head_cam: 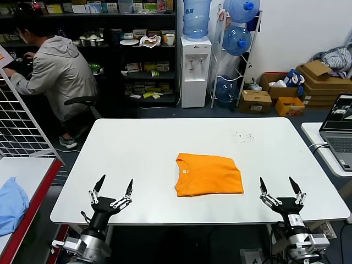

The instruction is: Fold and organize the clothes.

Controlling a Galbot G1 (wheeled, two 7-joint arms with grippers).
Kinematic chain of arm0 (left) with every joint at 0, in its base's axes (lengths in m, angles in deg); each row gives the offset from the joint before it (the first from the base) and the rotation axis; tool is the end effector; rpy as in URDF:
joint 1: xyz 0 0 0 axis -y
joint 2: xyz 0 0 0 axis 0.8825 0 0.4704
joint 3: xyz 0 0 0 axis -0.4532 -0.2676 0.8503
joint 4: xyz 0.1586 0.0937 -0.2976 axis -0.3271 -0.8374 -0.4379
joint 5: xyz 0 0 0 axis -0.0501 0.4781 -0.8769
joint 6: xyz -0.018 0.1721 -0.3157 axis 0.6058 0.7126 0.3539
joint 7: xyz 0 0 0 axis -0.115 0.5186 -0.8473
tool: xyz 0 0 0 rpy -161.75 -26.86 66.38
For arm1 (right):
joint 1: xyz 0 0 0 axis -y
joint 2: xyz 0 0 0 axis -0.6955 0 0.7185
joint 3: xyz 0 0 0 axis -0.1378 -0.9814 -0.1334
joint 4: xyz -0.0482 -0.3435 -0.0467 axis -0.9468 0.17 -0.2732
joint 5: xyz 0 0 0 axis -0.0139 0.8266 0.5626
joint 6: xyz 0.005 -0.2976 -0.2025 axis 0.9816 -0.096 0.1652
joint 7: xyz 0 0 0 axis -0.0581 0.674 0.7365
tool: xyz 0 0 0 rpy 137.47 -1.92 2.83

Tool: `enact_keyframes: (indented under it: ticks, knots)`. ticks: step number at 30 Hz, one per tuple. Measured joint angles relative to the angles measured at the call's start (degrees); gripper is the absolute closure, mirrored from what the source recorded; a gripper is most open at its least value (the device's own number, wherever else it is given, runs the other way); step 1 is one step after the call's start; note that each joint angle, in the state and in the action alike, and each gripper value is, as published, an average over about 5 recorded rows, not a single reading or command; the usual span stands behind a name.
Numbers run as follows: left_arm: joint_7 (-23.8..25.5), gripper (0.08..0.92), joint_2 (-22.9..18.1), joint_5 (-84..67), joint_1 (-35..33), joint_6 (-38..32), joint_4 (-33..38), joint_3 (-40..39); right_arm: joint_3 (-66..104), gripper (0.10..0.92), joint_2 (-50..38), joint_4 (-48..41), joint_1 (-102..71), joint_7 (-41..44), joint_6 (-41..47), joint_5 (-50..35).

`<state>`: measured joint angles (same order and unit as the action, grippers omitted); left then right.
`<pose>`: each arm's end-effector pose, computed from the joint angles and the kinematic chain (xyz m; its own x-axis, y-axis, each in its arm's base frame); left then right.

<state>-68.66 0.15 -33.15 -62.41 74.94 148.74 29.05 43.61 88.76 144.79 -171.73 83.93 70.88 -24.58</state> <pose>0.1630 0.0471 -0.3297 -0.9770 0.2094 -0.0401 0.2108 0.9769 -0.0356 0.1441 -0.1266 -0.3178 -0.9980 0.0506 0.0378 0.0490 0.9979 -0.0435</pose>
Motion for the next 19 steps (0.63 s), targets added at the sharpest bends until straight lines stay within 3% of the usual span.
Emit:
enact_keyframes:
  ticks: [19]
  knots:
    - [0.1,0.079,-2.9,1.8,-3.8,0.4,2.5,1.8,2.2,0.104,2.5,-1.3,-1.6,1.9,-2.5,0.7]
